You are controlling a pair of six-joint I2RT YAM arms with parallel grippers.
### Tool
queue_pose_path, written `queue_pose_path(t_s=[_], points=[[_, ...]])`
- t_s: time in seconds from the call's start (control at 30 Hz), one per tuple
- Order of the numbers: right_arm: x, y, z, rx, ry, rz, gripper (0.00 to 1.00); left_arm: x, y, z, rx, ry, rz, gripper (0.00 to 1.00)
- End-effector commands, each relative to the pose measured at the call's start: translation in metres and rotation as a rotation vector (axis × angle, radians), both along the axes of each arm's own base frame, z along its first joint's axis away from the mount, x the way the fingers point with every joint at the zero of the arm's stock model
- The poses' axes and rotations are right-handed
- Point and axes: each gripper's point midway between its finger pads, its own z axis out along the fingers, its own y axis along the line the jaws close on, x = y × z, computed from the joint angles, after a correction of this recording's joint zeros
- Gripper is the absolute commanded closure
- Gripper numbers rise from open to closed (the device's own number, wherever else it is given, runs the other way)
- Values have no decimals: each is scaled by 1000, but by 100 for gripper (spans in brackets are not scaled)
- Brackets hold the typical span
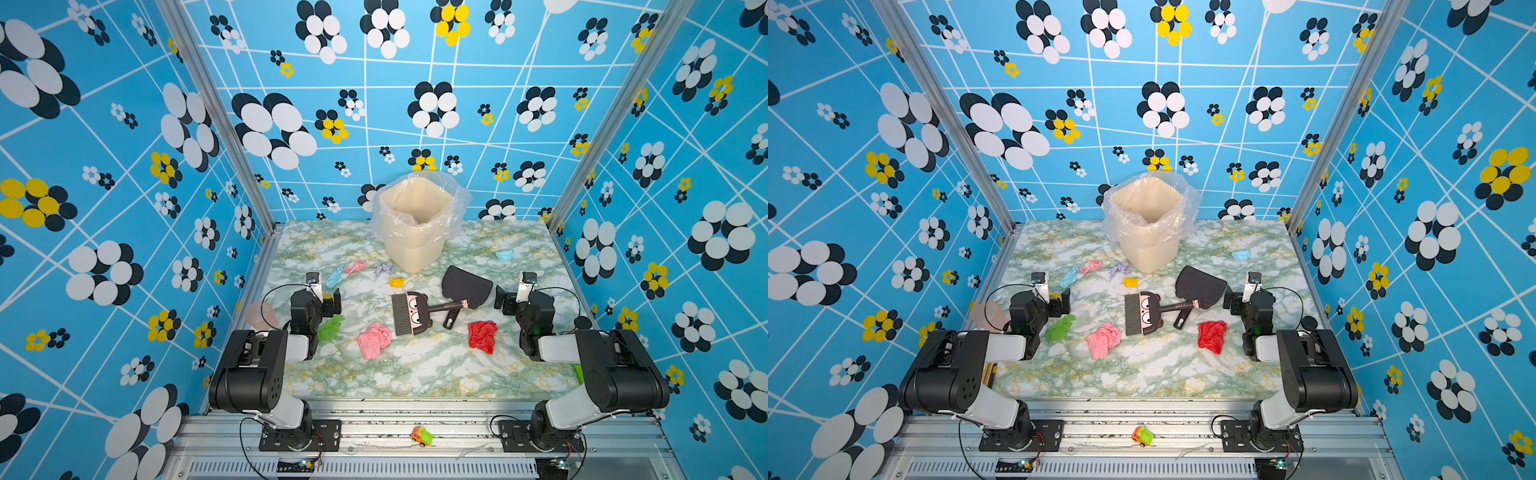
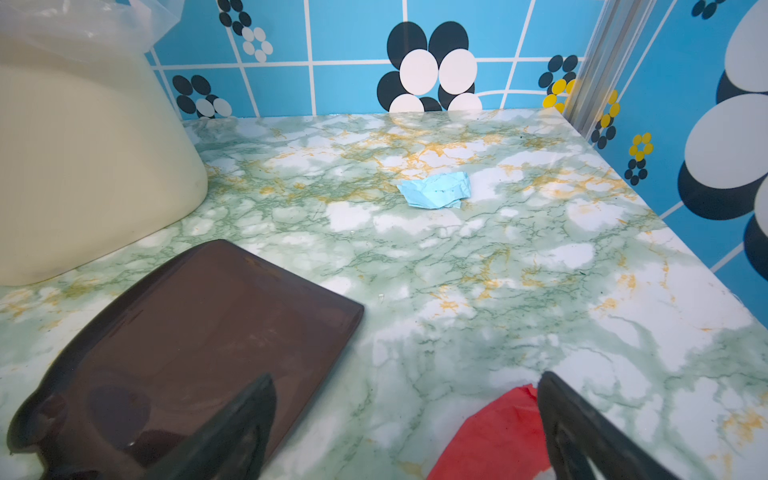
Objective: Sweep away the paper scraps from the table
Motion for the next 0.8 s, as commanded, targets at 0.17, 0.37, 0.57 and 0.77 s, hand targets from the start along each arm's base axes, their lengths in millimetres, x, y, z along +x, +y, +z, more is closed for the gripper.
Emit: queue_pose_path(t_s=[0.17, 0.37, 0.57, 0.77], points=[[4, -4, 0, 6, 3, -16, 1, 5, -1, 7, -26, -18, -13, 1], [4, -4, 1, 4, 2, -15, 1, 5, -1, 7, -26, -18, -13, 1], [3, -2, 1, 6, -2, -7, 1, 5, -3, 7, -28, -20, -26, 1], [-2, 8, 3, 6, -36, 53, 1, 2, -22, 17, -29, -31, -151, 1]])
